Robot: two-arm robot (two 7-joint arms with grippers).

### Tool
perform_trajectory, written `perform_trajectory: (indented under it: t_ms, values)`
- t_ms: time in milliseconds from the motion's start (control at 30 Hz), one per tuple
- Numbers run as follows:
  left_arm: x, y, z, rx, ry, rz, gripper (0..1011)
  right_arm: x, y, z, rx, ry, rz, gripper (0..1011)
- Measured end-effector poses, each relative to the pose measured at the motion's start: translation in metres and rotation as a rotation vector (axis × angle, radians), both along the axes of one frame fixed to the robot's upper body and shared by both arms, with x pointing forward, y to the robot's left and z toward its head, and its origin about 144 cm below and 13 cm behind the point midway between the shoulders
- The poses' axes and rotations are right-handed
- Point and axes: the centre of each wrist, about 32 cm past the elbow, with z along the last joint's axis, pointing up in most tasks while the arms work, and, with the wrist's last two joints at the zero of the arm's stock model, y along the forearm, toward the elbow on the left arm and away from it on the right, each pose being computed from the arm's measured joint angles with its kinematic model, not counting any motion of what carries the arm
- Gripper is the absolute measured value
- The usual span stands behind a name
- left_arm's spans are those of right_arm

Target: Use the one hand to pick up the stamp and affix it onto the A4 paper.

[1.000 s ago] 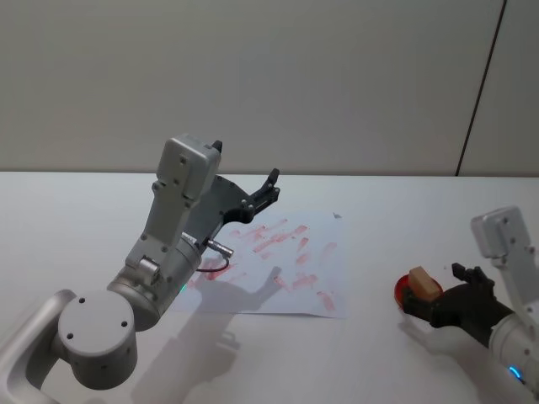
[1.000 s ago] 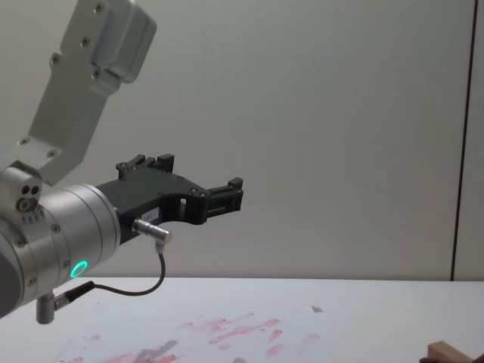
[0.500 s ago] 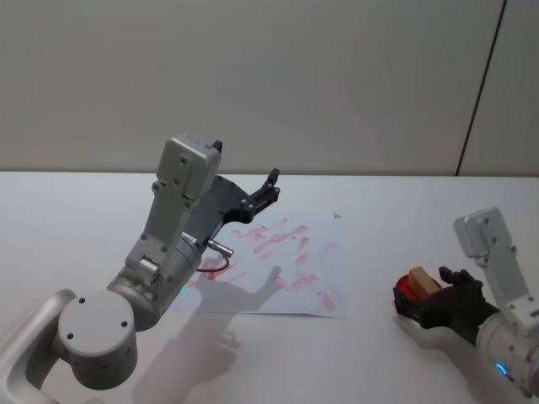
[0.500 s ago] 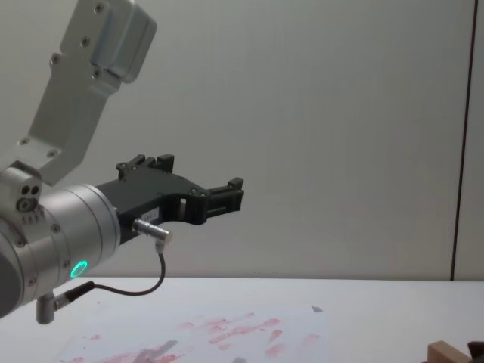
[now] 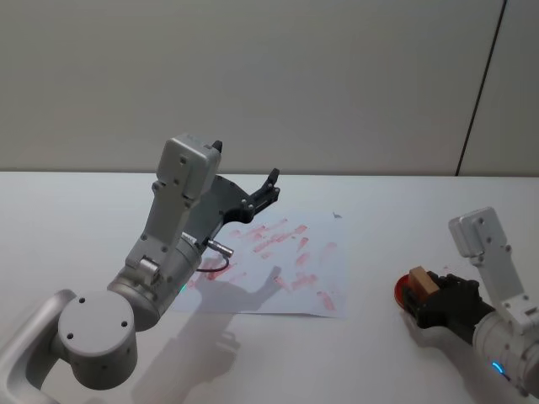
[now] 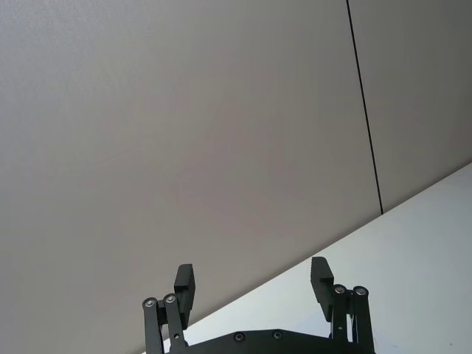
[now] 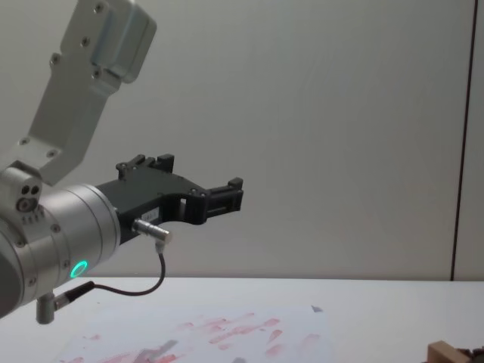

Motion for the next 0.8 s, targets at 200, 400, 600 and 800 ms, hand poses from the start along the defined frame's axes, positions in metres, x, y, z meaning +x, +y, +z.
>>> perform_trajectory:
  t_ms: [200,400,600,800]
  values:
    - [0.0,0.0,0.0,0.0,0.0,0.0,1002,0.0005,0.0003,-0.0003,-0.001,0.001,0.0,281]
    - [0.0,0.0,0.0,0.0,0.0,0.0,1003,0.0008,0.0006,-0.0005,-0.002,0.002,0.001,220]
    - [0.0,0.0,0.0,0.0,0.0,0.0,1002,0.0011,0.0005,-0.0004,-0.003,-0.009,-0.001,220]
    - [0.0,0.0,0.0,0.0,0.0,0.0,1003,0.0025,-0.0002,0.0011,-0.001,-0.046,-0.014,220]
